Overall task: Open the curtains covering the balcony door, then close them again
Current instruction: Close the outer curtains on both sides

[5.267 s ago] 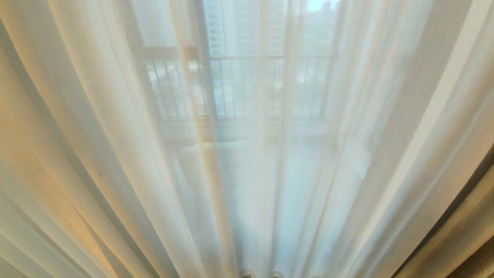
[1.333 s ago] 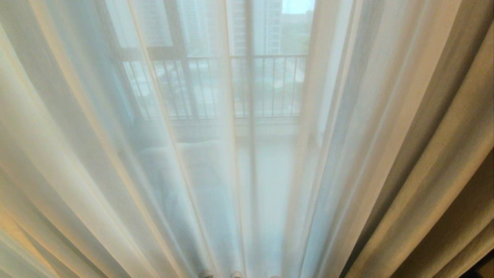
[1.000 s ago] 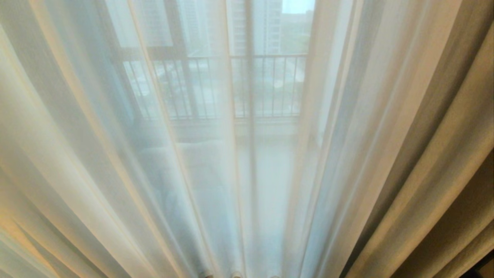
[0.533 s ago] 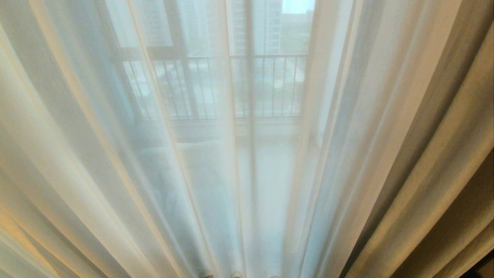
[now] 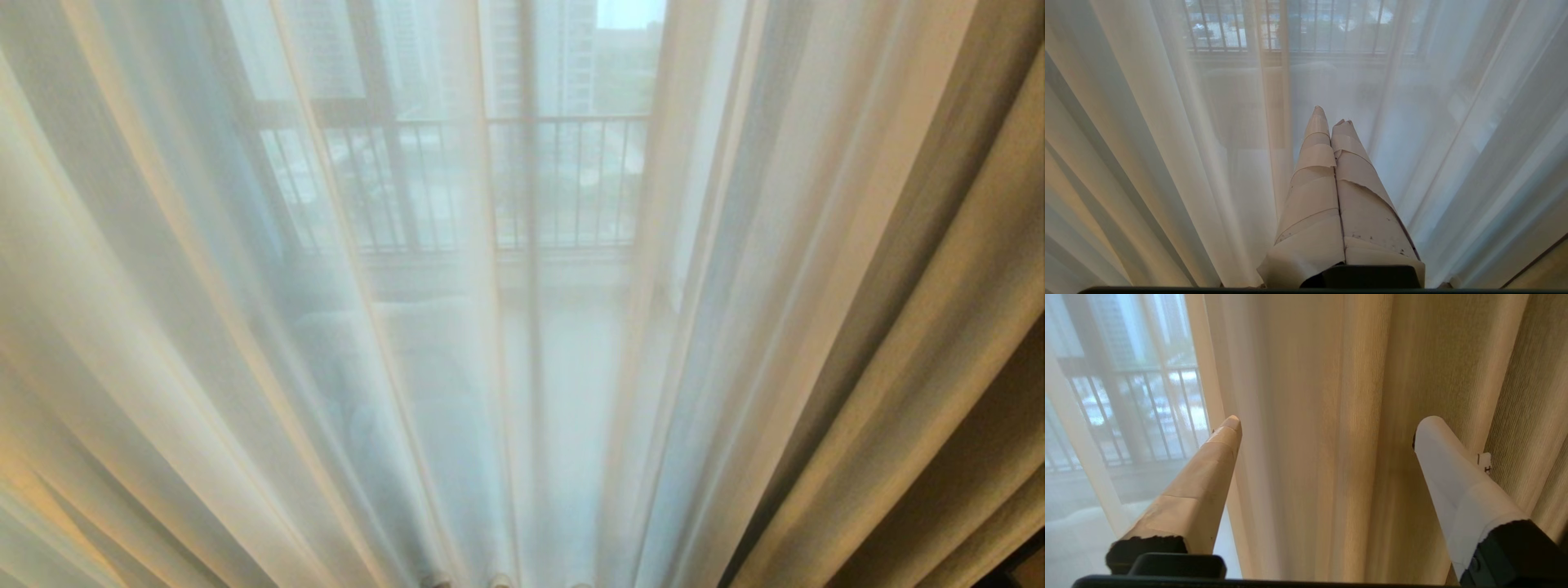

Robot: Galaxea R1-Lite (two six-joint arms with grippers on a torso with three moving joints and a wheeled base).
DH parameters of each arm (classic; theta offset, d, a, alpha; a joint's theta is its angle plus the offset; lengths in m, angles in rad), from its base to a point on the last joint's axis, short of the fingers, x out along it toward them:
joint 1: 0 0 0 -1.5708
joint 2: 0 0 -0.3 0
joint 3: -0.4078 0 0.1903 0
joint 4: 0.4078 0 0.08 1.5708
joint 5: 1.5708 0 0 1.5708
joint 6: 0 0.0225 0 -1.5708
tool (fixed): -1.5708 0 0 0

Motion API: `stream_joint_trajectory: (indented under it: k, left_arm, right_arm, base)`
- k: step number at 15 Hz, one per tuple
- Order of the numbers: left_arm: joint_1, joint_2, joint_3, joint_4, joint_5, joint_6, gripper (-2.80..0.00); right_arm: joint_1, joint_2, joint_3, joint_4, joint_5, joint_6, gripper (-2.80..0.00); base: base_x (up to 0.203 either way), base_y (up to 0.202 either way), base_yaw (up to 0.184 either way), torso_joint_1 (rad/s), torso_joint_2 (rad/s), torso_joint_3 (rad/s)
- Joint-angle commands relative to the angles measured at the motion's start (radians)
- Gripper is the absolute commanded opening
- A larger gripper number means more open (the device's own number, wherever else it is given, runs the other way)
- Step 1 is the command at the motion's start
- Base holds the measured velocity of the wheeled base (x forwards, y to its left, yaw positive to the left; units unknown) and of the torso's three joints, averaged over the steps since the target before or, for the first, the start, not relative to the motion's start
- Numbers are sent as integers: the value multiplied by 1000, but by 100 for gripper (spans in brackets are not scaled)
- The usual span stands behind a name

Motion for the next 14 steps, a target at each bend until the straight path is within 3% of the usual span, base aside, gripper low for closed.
stream_joint_trajectory:
  k: [1,9,14]
  left_arm:
    - [0,0,0,-1,0,0,-280]
    - [0,0,0,-1,0,0,-280]
    - [0,0,0,-1,0,0,-280]
  right_arm:
    - [-4,-33,45,-29,2,0,0]
    - [-18,271,-116,-106,2,-14,0]
    - [-18,500,-308,-171,4,-10,0]
  base:
    - [0,0,0,0,0,0]
    - [0,0,0,0,0,0]
    - [0,0,0,0,0,0]
